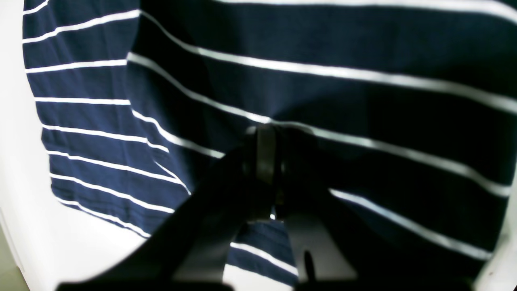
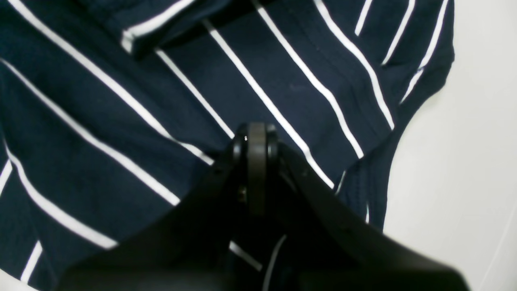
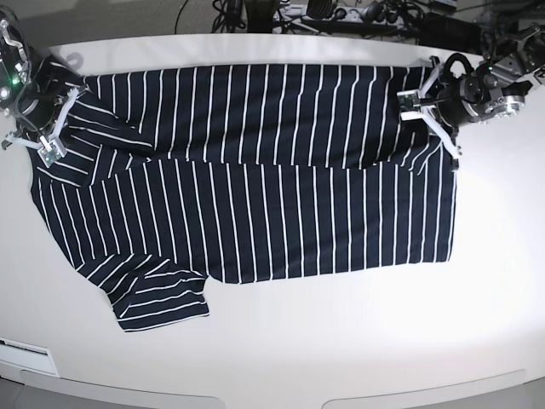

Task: Fold the T-shirt properly
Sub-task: 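Pull the folded shirt back toward the robot with both grippers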

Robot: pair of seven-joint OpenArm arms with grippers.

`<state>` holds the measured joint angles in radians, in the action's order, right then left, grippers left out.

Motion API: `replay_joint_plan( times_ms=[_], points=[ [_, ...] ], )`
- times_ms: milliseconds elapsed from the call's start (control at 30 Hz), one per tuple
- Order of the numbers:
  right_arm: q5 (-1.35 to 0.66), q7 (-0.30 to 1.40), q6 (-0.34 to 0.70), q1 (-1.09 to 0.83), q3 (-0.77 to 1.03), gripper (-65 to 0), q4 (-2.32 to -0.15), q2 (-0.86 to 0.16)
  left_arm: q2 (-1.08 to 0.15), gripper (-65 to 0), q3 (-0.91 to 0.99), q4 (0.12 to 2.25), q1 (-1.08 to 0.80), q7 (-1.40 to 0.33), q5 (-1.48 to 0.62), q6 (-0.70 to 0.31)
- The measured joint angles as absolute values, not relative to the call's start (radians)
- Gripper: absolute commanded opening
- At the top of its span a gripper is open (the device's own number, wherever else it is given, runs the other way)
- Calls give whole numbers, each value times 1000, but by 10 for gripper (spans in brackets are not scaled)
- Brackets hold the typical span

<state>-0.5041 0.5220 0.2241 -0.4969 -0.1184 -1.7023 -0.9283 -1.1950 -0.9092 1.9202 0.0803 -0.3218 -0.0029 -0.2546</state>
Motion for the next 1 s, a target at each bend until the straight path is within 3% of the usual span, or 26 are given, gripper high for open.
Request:
replay_joint_plan(
  times_ms=[300,533,1000],
  points=[
    [-487,418,174,-636,-73,-650,-1711,-910,-1194,-650,-910,1918,78,-323,13,-217],
    [-435,450,148,-783,-24,-650,-1819,-876,-1196,-650,-908,1918,72,-323,-83,-297],
    [-329,515,134,-850,-22,-650,-1904,-867,-1291,-650,-903,2027,-99,-339,-28,-288]
  ],
)
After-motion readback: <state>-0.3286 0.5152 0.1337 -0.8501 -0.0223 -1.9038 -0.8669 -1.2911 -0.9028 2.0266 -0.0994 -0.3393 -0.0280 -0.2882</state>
